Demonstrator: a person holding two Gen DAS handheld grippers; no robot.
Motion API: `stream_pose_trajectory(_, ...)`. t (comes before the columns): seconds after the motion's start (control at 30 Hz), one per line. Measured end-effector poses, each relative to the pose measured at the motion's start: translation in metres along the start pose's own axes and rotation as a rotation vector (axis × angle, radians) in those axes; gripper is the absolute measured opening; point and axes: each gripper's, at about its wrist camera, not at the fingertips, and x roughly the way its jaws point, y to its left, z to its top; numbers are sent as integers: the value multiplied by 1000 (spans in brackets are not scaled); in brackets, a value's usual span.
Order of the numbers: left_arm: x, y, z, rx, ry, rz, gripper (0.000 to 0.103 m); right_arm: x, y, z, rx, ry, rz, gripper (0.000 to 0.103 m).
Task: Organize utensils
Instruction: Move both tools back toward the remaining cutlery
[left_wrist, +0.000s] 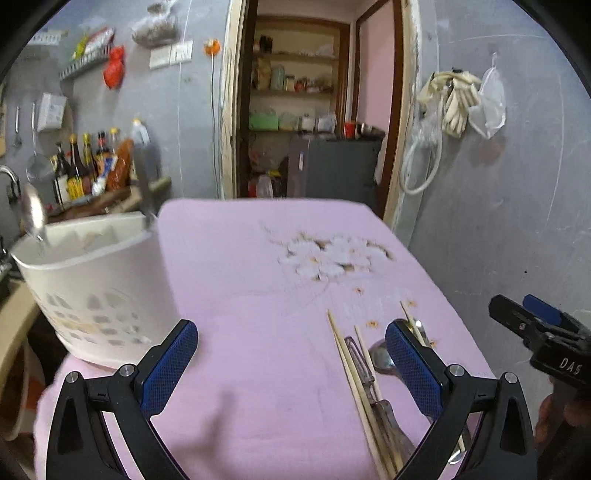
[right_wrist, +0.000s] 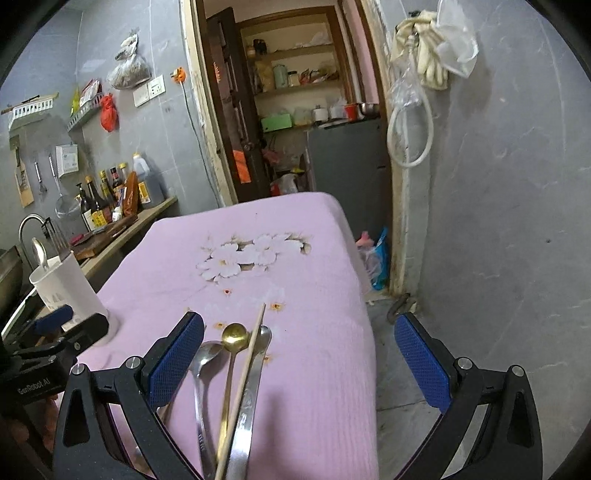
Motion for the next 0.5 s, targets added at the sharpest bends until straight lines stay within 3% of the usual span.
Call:
stream_pose_trajectory(0.07,11,-3,-1,-11,42,-12,101,12,0,-2,-8,16,18,99)
stream_pose_trajectory(0.1,16,-3,-2,-9,64,-16,95,17,1,-2,-11,26,34,96)
stream_pose_trajectory(0.17,27,-7,-4,1,119,-36,83,30,1,-2,-17,55,63,78)
stream_pose_trajectory(0.23,37,-6,-5,-9,175,-59,70,40,2,-3,-20,86,87,70)
stream_pose_trajectory(0.37,53,-2,-6,-63,252,-120,55,64,2,-6,-15,170,143,50)
stream_pose_trajectory(0.5,69,0,-7,-95,311,-154,44,79,8,-8,-30,216,168,42)
